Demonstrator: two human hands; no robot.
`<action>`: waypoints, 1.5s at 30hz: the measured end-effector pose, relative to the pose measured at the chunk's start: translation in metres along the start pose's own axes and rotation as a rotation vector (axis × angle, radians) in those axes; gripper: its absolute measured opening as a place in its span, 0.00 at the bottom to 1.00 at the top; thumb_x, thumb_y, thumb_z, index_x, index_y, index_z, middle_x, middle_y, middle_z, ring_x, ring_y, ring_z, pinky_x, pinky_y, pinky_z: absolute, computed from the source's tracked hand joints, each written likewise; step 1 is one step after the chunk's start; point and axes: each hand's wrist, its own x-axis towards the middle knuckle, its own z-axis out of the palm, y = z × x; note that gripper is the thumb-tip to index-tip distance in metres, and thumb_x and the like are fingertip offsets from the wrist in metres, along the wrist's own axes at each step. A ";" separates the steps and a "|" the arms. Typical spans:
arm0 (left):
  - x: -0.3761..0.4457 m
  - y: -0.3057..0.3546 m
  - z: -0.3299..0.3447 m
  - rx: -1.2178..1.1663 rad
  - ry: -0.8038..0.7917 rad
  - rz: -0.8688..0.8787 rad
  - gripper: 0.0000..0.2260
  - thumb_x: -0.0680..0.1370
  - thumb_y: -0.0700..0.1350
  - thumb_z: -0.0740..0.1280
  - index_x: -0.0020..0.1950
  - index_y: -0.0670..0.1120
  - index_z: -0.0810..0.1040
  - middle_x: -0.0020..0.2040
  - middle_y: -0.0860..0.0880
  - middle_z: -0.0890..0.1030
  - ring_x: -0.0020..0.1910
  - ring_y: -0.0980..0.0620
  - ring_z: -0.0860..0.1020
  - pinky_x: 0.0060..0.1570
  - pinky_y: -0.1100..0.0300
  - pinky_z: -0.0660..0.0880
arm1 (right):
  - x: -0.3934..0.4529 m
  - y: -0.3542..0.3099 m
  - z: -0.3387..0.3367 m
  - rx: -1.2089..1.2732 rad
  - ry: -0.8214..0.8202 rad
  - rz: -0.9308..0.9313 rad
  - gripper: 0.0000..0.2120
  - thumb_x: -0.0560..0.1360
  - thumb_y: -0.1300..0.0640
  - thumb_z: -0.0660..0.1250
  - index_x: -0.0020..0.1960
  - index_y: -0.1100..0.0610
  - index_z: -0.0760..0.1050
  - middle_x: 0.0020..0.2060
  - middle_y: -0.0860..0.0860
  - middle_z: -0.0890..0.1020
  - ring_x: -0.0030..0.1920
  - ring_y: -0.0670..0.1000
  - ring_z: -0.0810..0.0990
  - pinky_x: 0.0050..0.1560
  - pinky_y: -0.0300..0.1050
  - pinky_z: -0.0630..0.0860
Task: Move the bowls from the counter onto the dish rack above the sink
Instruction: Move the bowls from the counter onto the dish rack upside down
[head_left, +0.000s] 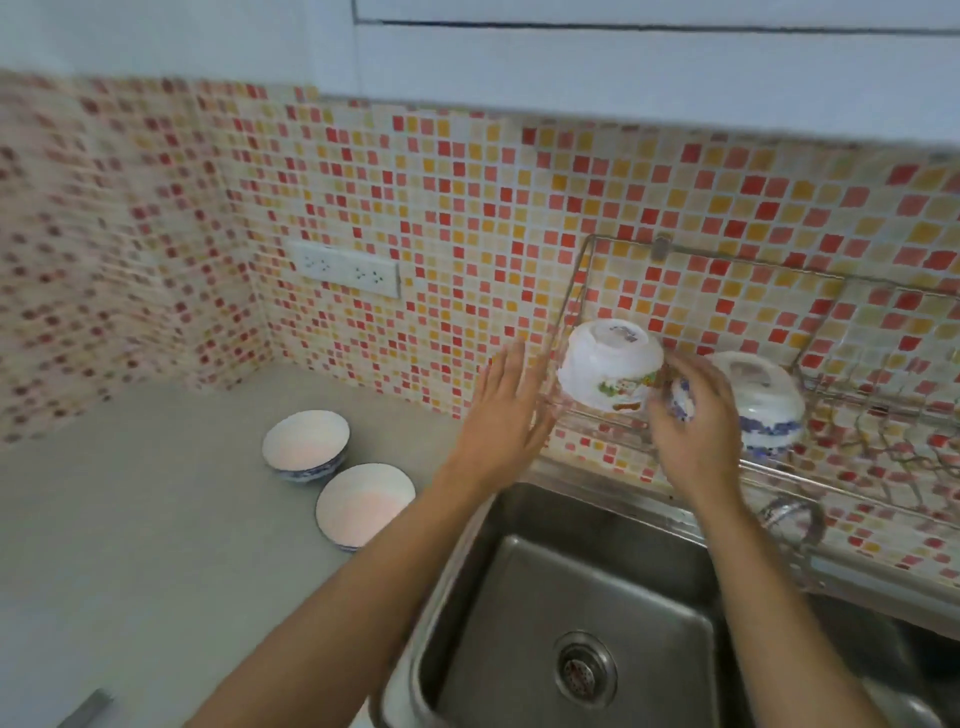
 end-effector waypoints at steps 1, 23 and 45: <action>-0.006 -0.014 -0.007 0.000 0.004 -0.038 0.29 0.80 0.61 0.46 0.77 0.52 0.41 0.77 0.50 0.37 0.75 0.50 0.33 0.72 0.53 0.33 | -0.006 -0.014 0.015 0.026 -0.013 -0.025 0.21 0.76 0.56 0.69 0.68 0.54 0.73 0.71 0.53 0.69 0.70 0.53 0.68 0.65 0.44 0.67; -0.133 -0.282 0.048 -0.231 -0.239 -0.697 0.19 0.80 0.43 0.58 0.71 0.44 0.65 0.67 0.42 0.70 0.63 0.40 0.72 0.59 0.50 0.69 | -0.170 -0.032 0.310 -0.004 -0.610 0.549 0.33 0.70 0.47 0.72 0.70 0.59 0.68 0.65 0.57 0.76 0.66 0.59 0.73 0.66 0.51 0.70; -0.131 -0.190 0.070 -0.368 -0.302 -0.513 0.15 0.80 0.37 0.54 0.66 0.40 0.68 0.56 0.35 0.79 0.54 0.34 0.77 0.51 0.49 0.73 | -0.208 -0.017 0.197 0.933 -0.400 1.298 0.30 0.60 0.62 0.62 0.62 0.58 0.70 0.57 0.58 0.77 0.53 0.60 0.78 0.41 0.56 0.82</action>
